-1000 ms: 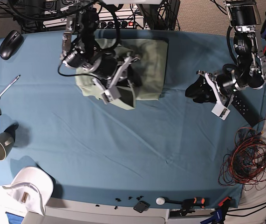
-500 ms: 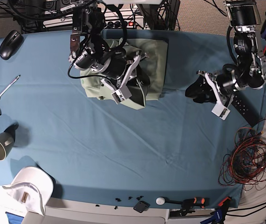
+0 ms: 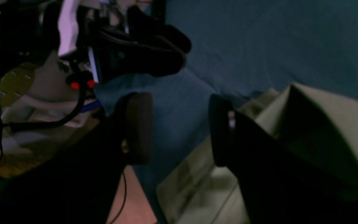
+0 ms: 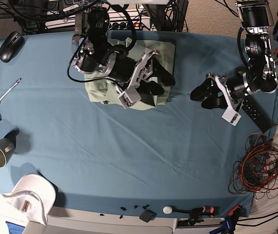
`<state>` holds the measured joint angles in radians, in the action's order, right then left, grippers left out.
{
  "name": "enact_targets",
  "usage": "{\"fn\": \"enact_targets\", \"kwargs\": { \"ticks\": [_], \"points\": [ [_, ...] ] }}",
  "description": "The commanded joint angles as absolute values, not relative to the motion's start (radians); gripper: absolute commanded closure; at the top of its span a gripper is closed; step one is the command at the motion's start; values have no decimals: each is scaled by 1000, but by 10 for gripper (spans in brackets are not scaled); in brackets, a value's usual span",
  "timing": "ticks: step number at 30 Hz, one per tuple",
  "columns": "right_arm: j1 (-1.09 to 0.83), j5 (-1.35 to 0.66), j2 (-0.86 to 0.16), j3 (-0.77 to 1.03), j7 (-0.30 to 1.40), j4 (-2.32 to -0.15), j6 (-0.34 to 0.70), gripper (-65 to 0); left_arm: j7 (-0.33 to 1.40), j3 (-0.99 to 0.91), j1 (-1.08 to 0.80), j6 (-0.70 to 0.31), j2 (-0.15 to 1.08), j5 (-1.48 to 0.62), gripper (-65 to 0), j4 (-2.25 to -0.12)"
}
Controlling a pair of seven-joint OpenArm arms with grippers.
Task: Fold the T-shirt properly
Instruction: 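Release the shirt with the right gripper and move the left gripper onto the shirt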
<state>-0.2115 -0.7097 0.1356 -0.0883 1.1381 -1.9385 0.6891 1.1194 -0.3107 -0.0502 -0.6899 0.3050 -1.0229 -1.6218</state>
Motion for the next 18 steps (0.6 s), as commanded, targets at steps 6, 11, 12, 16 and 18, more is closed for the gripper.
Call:
{"fn": "enact_targets", "kwargs": {
  "ticks": [6,11,12,16,18],
  "points": [
    [-202,-637,141,-28,1132,-2082,698,-290,1296,-315,-36,-698,319,-1373,-340,-1638],
    [-202,-575,133,141,1107,-2092,698,-91,1396,-315,-48,-698,317,-1484,-275,-1663],
    [-202,-577,130,182,1107,-2092,698,0,1396,-315,-55,-698,316,-1484,-260,-1683],
    [-202,-632,110,342,1106,-2092,698,0,1396,-279,-89,-698,313,-1484,-149,-1795],
    [-202,-654,97,407,1106,-2092,698,0,1396,-230,-103,-698,313,-1484,-74,-1843]
  ]
}}
